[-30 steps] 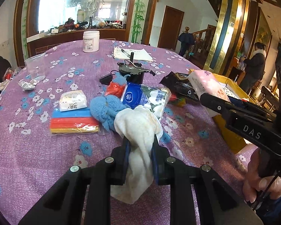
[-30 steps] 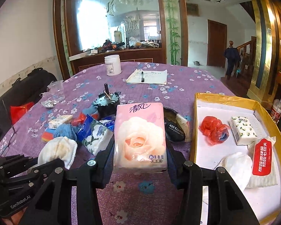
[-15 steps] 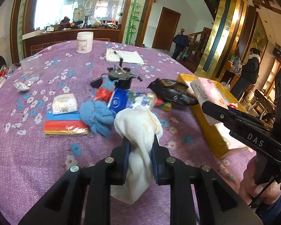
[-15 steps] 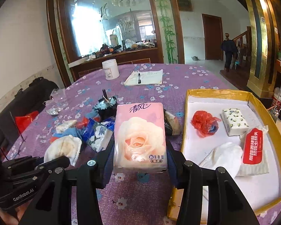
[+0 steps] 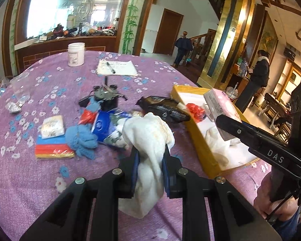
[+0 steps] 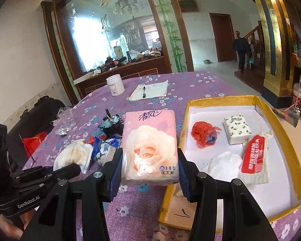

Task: Organize soft objects
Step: 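Carry the pink tissue pack and white towel over the yellow box, then lower the pink tissue pack into the box with the right tool while the left tool releases the towel, then withdraw both open tools from the box back over the table, then grasp the white 'face' tissue pack with the left tool while the right tool approaches the blue tissue pack, then close the right tool on the blue flower-print tissue pack and lift it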

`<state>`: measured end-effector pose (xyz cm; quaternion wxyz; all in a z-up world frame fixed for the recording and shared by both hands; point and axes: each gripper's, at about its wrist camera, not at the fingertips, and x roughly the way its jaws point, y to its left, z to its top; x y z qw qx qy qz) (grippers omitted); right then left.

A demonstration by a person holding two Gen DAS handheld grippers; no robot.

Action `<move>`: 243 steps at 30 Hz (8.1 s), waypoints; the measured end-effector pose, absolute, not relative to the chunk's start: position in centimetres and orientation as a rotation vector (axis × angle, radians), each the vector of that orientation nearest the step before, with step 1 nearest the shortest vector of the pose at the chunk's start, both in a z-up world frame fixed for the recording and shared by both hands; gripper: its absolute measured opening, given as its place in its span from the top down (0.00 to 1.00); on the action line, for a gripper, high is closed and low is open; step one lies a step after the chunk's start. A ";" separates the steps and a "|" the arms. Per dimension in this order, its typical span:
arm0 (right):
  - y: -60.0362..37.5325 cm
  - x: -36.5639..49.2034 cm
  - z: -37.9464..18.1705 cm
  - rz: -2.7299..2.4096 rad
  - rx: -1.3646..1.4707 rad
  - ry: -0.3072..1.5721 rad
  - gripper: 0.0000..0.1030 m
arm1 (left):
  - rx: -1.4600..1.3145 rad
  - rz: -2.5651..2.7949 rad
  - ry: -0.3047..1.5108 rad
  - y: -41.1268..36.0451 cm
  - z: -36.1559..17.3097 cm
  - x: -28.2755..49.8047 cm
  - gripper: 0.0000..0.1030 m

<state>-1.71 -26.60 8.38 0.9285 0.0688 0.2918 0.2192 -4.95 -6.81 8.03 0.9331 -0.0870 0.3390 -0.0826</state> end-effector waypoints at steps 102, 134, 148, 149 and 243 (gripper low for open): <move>-43.2 11.4 6.2 0.153 0.342 0.872 0.26 | -0.250 -0.492 0.660 -22.0 7.7 8.1 0.27; -35.3 1.3 8.2 0.316 0.280 0.787 0.26 | -0.295 -0.430 0.603 -12.7 10.2 -0.6 0.21; -25.6 -1.4 7.5 0.529 0.102 0.767 0.26 | -0.387 -0.264 0.576 -4.0 9.1 -3.4 0.21; -25.0 -1.7 7.5 0.544 0.088 0.764 0.26 | -0.393 -0.254 0.572 -3.4 9.1 -3.6 0.21; -7.8 4.6 1.6 0.761 -0.280 0.859 0.49 | -0.421 0.047 0.663 9.4 4.9 1.0 0.59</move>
